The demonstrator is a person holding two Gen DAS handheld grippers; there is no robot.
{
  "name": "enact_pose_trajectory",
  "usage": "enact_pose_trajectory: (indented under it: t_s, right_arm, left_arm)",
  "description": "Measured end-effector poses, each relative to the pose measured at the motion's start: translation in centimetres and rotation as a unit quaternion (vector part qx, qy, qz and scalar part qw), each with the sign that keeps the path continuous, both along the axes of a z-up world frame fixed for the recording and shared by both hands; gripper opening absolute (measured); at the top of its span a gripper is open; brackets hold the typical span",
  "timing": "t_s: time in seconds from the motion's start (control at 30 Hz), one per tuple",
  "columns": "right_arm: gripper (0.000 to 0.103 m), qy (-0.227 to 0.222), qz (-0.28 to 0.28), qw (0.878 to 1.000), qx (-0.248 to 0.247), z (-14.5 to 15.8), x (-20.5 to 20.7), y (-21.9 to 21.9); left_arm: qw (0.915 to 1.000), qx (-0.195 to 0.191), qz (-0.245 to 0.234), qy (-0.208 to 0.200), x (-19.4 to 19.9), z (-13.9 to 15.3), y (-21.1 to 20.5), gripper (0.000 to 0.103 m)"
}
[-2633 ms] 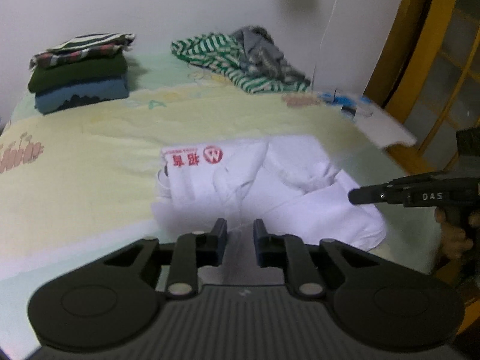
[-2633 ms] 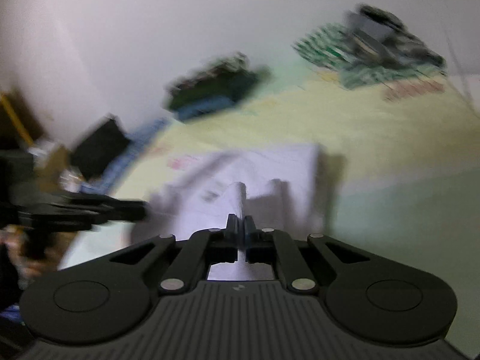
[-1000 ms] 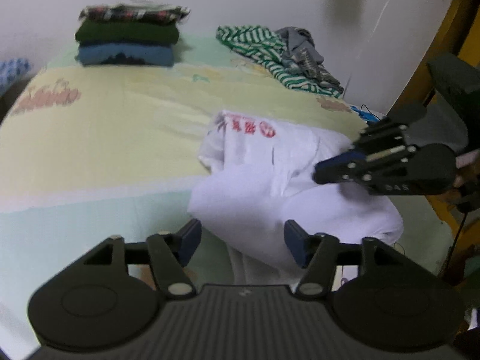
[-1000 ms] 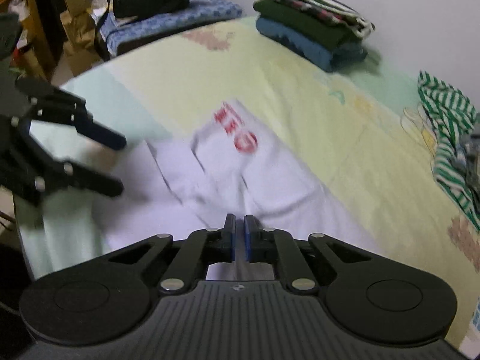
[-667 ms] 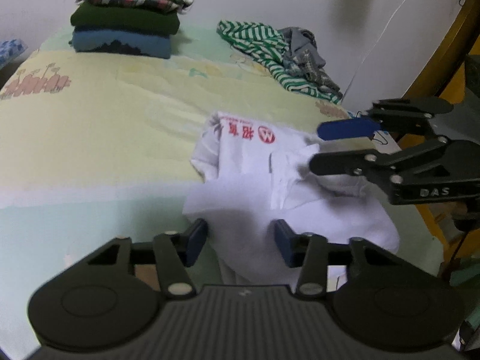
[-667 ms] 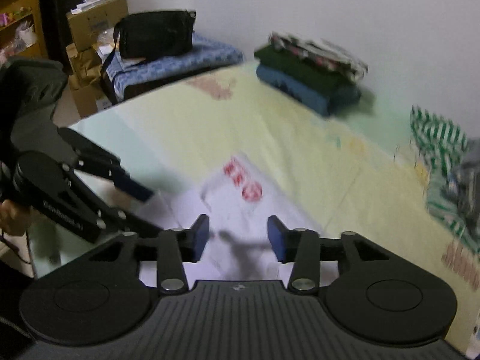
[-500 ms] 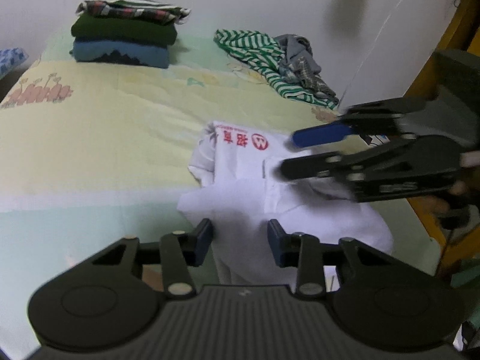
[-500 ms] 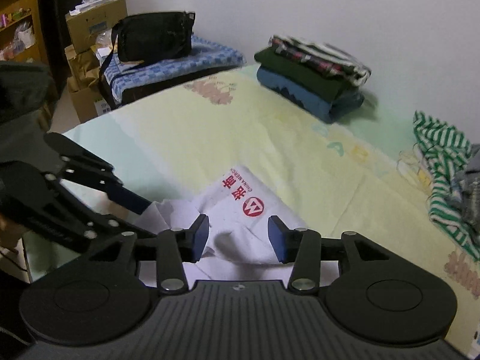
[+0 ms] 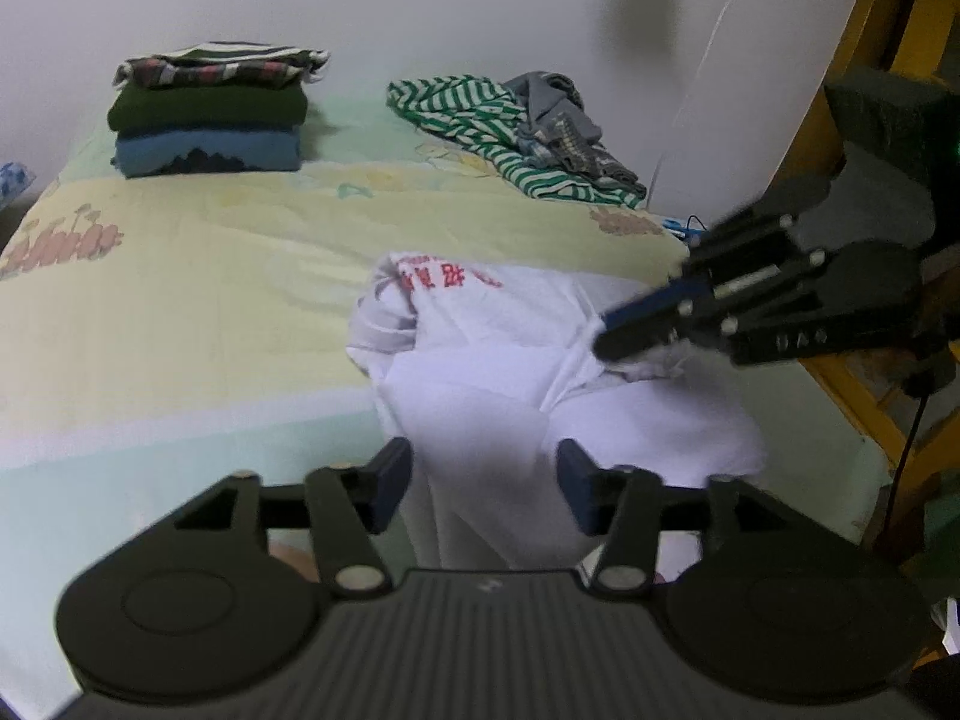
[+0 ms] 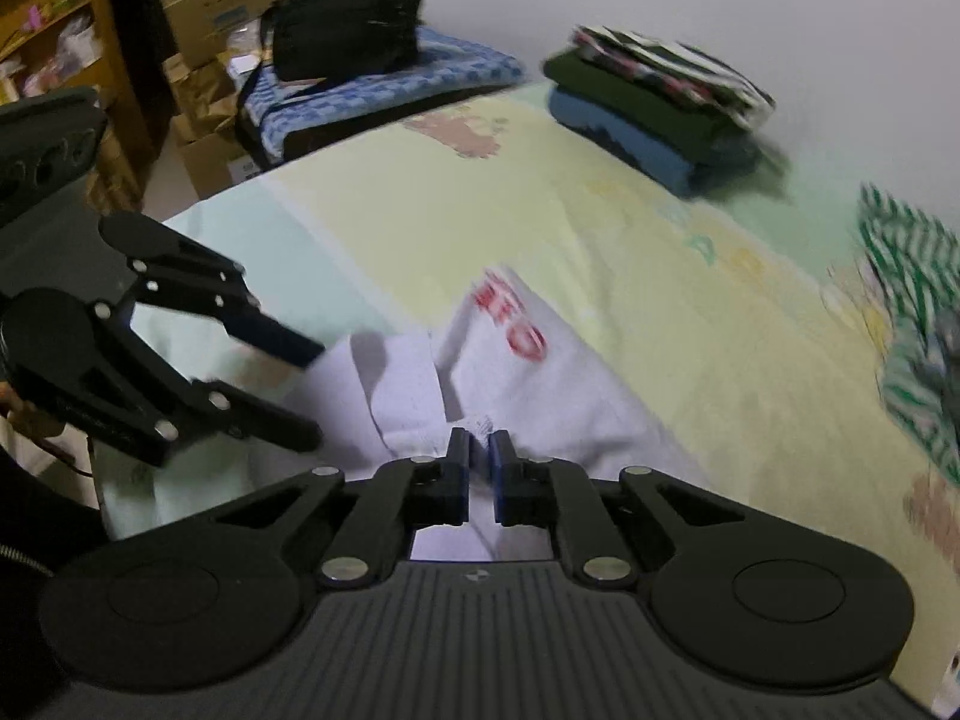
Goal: Fold clothes
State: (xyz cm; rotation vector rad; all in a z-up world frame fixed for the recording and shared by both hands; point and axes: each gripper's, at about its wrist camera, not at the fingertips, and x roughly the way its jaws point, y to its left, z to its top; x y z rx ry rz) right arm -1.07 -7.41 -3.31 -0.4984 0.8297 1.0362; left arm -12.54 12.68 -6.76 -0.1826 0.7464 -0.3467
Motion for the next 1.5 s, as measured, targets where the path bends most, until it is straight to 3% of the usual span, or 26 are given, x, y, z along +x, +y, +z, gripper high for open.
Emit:
enact_pose_trajectory:
  t_s: [0.1, 0.2, 0.23, 0.33, 0.37, 0.47, 0.53, 0.63, 0.73, 0.8, 0.83, 1.0, 1.1, 1.27, 1.33, 1.4, 1.47, 1.5]
  right_arm:
    - [0.007, 0.006, -0.018, 1.000, -0.024, -2.3, 0.0, -0.3]
    - [0.008, 0.003, -0.039, 0.999, -0.005, -2.5, -0.3, -0.7]
    - [0.009, 0.002, -0.046, 0.999, 0.002, -2.5, -0.3, -0.8]
    - [0.017, -0.018, -0.052, 0.997, 0.046, -0.4, -0.8, -1.2]
    - [0.025, -0.024, -0.053, 0.997, 0.059, 0.3, -0.8, -1.4]
    - [0.032, -0.024, -0.049, 0.994, 0.098, 1.8, -0.5, -1.1]
    - [0.032, -0.010, -0.039, 0.993, 0.111, 2.0, 0.0, -0.2]
    - [0.032, 0.007, -0.011, 0.997, 0.080, 0.1, 0.7, 2.4]
    - [0.032, 0.053, 0.004, 0.997, 0.063, -1.6, 1.5, 3.9]
    - [0.020, 0.085, 0.014, 0.995, 0.052, -2.7, 2.1, 4.8]
    - [0.008, 0.089, 0.022, 0.994, 0.052, -2.6, 2.0, 4.8]
    - [0.005, 0.036, 0.039, 0.995, 0.082, 0.4, -0.4, 2.4]
    - [0.005, 0.030, 0.010, 0.996, 0.079, -0.2, -0.9, 1.1]
    - [0.005, 0.029, -0.062, 0.996, 0.049, -3.3, -0.5, 0.2]
    - [0.005, 0.036, -0.083, 0.994, 0.059, -4.1, -0.2, 0.1]
    - [0.011, 0.025, -0.109, 0.990, 0.088, -3.1, -0.7, -1.2]
    - [0.027, 0.012, -0.136, 0.984, 0.119, -2.0, -1.2, -2.5]
    - [0.027, 0.002, -0.154, 0.980, 0.126, -1.5, -1.5, -3.6]
  left_arm:
    - [0.9999, 0.011, -0.007, 0.001, 0.6, -0.3, -0.5, 0.053]
    - [0.9997, 0.020, -0.008, 0.012, 1.1, -1.0, -0.7, 0.047]
    - [0.9996, 0.020, -0.004, 0.019, 1.3, -1.2, -0.6, 0.037]
    - [0.9998, 0.007, 0.013, 0.015, 0.9, -1.0, 0.0, 0.026]
    - [0.9998, 0.006, 0.016, 0.010, 0.6, -0.8, 0.0, 0.024]
    - [0.9998, 0.013, 0.018, -0.001, 0.0, -0.2, -0.1, 0.020]
    - [0.9997, 0.020, 0.013, -0.005, -0.4, 0.0, -0.6, 0.019]
    - [0.9992, 0.037, 0.007, -0.013, -0.8, 0.1, -1.2, 0.019]
    - [0.9986, 0.049, 0.006, -0.019, -1.2, 0.2, -1.6, 0.019]
    - [0.9983, 0.055, 0.007, -0.021, -1.3, 0.3, -1.7, 0.019]
    - [0.9981, 0.057, 0.008, -0.022, -1.4, 0.3, -1.7, 0.019]
    - [0.9969, 0.062, -0.004, -0.049, -1.4, 1.4, -2.2, 0.020]
    - [0.9968, 0.053, -0.025, -0.054, -0.9, 1.7, -2.8, 0.021]
    - [0.9973, 0.056, -0.047, -0.001, 1.8, -1.0, -3.3, 0.029]
    - [0.9969, 0.064, -0.045, 0.007, 2.0, -1.5, -3.0, 0.031]
    - [0.9966, 0.071, -0.040, 0.008, 1.6, -1.4, -2.6, 0.031]
    - [0.9962, 0.079, -0.035, 0.010, 1.2, -1.3, -2.2, 0.032]
    - [0.9960, 0.083, -0.032, 0.010, 0.9, -1.2, -2.1, 0.032]
